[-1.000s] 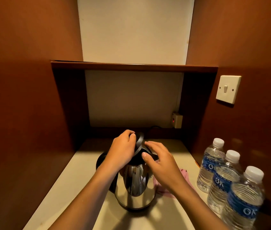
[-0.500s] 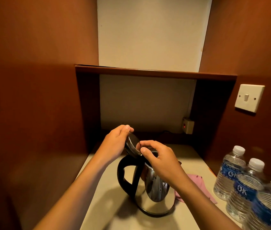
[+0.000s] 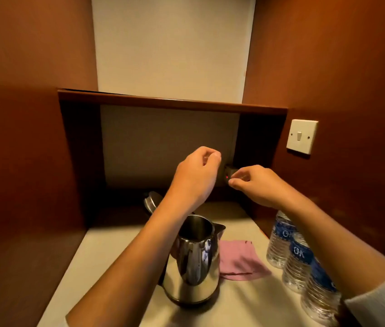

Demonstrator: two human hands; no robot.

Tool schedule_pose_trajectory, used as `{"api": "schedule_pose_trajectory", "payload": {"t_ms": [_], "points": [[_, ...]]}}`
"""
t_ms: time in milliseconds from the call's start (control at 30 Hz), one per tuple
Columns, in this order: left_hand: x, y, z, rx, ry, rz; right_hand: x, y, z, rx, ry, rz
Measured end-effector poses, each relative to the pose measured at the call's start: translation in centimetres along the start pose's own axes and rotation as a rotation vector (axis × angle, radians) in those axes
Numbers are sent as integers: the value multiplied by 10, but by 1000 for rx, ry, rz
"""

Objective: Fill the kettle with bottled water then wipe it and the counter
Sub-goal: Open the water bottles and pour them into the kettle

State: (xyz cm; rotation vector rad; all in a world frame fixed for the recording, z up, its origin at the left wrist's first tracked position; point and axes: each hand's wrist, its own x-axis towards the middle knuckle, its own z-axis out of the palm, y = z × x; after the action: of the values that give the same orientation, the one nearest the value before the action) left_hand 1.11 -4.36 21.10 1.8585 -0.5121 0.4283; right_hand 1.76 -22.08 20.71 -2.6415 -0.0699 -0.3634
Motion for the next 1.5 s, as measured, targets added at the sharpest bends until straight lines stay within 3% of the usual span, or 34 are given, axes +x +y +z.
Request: {"api": "schedule_pose_trajectory", "payload": {"t_ms": [267,467,600,1000,1500], "points": [[19,-12,148,-456,-238,-432,21,65,-56,-374,-96,248],[21,-66,238,-447,-278,-509,28,102,-47,-524,-225,304],[10,-71,243,-414,-282,-452,29,112,-36,-549,-223,247],[-49,-79,188,-345,-136,-189,-12,83,-23,-130,-2,-46],[-118,-86,139,-237,-132,-147,-84,54,2,89,-141,-143]]}}
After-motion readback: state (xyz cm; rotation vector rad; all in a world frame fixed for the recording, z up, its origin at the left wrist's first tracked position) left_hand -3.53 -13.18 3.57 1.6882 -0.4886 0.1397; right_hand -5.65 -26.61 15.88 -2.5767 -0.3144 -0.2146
